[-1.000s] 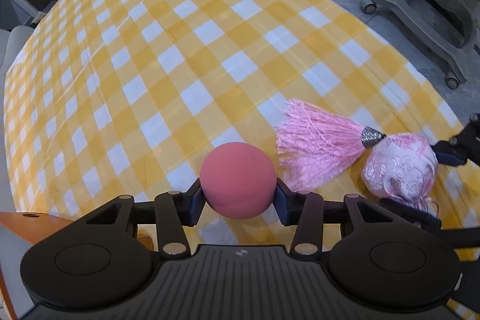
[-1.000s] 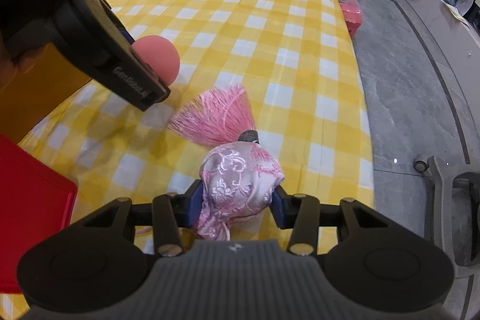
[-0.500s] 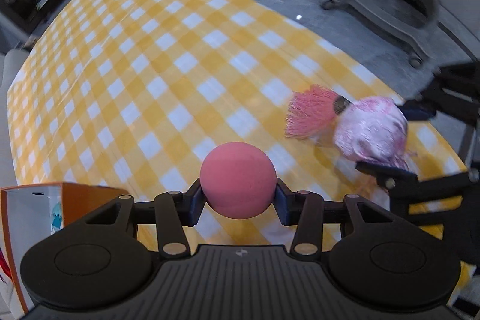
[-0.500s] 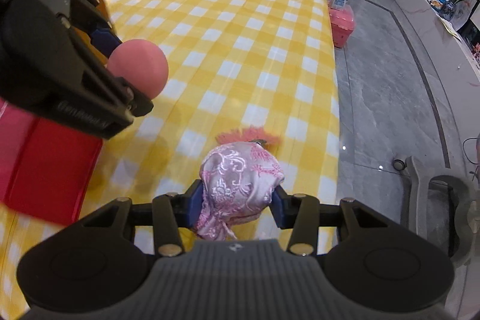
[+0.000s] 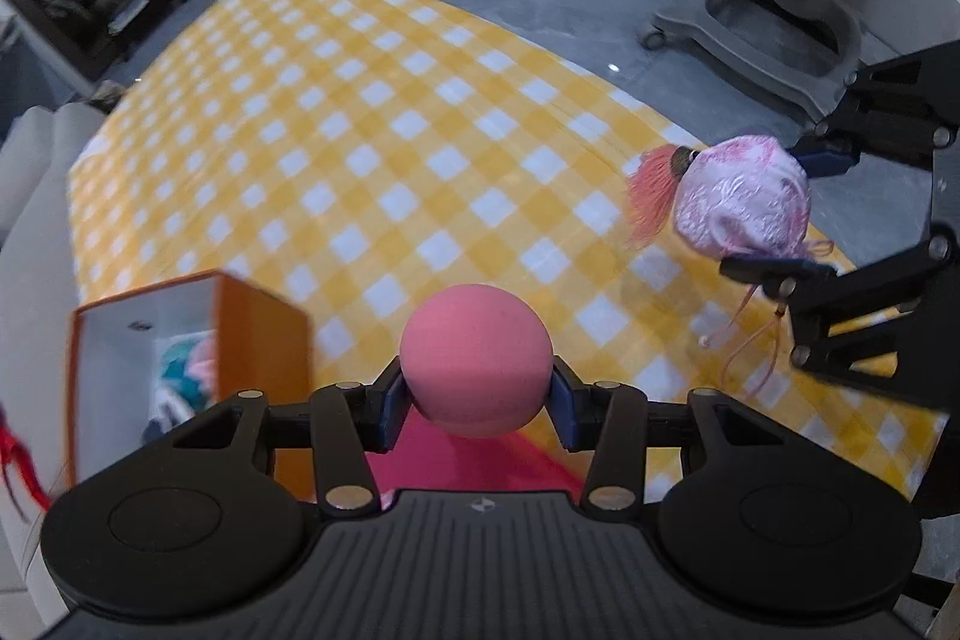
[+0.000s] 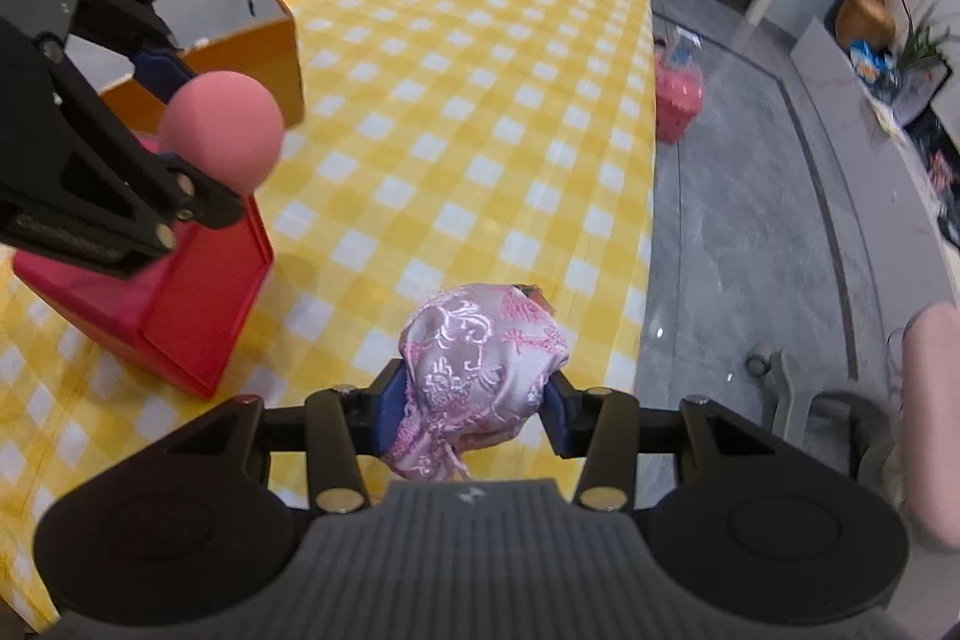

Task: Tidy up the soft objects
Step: 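Carry the pink ball and pink pouch over the orange box with both tools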

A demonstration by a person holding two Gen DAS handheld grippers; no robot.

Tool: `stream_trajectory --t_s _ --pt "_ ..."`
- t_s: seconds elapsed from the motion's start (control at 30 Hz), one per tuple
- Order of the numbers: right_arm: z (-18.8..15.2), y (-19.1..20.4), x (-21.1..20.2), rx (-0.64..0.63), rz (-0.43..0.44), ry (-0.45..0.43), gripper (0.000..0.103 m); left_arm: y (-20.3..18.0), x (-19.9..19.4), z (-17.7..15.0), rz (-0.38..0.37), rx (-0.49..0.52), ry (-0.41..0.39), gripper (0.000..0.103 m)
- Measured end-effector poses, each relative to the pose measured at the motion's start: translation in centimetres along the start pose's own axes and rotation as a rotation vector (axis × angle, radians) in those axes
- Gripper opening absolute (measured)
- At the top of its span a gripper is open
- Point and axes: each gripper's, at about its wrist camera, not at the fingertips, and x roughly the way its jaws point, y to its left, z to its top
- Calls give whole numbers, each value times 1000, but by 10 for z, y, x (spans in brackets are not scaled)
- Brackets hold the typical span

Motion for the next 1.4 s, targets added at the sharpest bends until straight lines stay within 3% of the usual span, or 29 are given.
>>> stream_trajectory --t_s 0.5,0.9,1.4 --pt "78 61 -55 -162 7 -95 46 98 -65 -72 84 -170 -48 53" --pt "143 128 -109 -320 53 -224 46 150 -118 -120 127 -297 -172 54" --pt "216 216 -97 -382 183 -283 46 203 -56 -184 95 -397 -107 54"
